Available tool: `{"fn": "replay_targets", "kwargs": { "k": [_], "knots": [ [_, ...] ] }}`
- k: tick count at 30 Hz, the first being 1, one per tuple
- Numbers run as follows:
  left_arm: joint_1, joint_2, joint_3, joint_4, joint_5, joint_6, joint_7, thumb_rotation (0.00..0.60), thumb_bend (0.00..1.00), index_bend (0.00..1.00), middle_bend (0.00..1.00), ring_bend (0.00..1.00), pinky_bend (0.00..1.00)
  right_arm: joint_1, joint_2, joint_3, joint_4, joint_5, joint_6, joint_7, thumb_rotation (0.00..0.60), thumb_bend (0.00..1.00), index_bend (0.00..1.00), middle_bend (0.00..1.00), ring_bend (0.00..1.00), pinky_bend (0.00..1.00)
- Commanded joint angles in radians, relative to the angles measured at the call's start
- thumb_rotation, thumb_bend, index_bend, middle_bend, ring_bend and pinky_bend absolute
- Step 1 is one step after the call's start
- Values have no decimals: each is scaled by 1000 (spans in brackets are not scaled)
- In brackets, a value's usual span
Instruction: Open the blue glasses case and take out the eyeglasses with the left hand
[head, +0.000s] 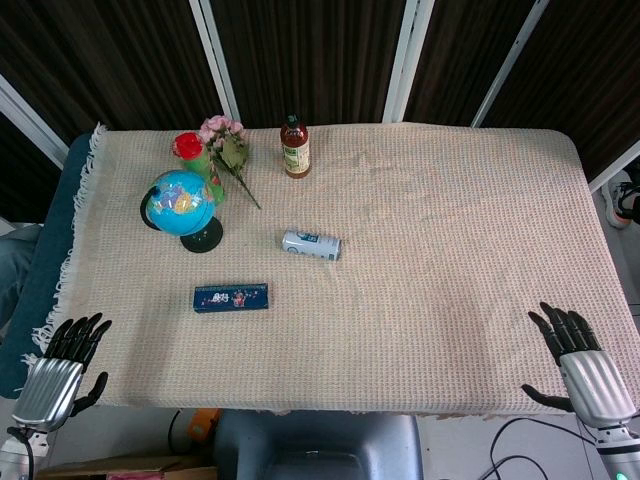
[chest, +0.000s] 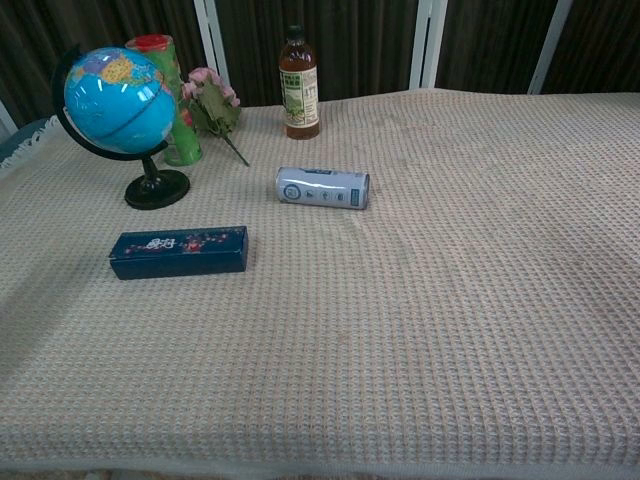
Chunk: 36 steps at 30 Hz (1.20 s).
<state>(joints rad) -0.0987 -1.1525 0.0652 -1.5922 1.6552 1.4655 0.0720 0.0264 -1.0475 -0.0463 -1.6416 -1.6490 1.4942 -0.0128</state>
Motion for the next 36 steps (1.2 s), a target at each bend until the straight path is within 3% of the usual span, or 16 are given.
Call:
{"fn": "replay_targets", "kwargs": {
  "k": [1,8,20,28,36],
  "knots": [
    [-10,-11,2,8,6,-16,6,600,416,0,0,0,0,0,0,0,0,-1,1,2,600,186,0,0,0,0],
    [-93,-123,-9,70,95,-55,-136,600,393,2,0,0,0,2,-3,3,-1,10,-8,-6,600,186,0,0,0,0],
    [-229,-380,-130,144,-4,-190,0,600,385,135,0,0,0,12,-6,15,-7,45,-34,-25,600,186,0,0,0,0],
    [-290,-487,-182,208,-113,-275,77,600,380,204,0,0,0,13,-2,20,-5,60,-40,-19,600,187,0,0,0,0],
    [-334,-576,-224,299,-183,-295,103,600,381,240,0,0,0,14,0,21,-5,63,-42,-19,600,186,0,0,0,0]
  ]
}}
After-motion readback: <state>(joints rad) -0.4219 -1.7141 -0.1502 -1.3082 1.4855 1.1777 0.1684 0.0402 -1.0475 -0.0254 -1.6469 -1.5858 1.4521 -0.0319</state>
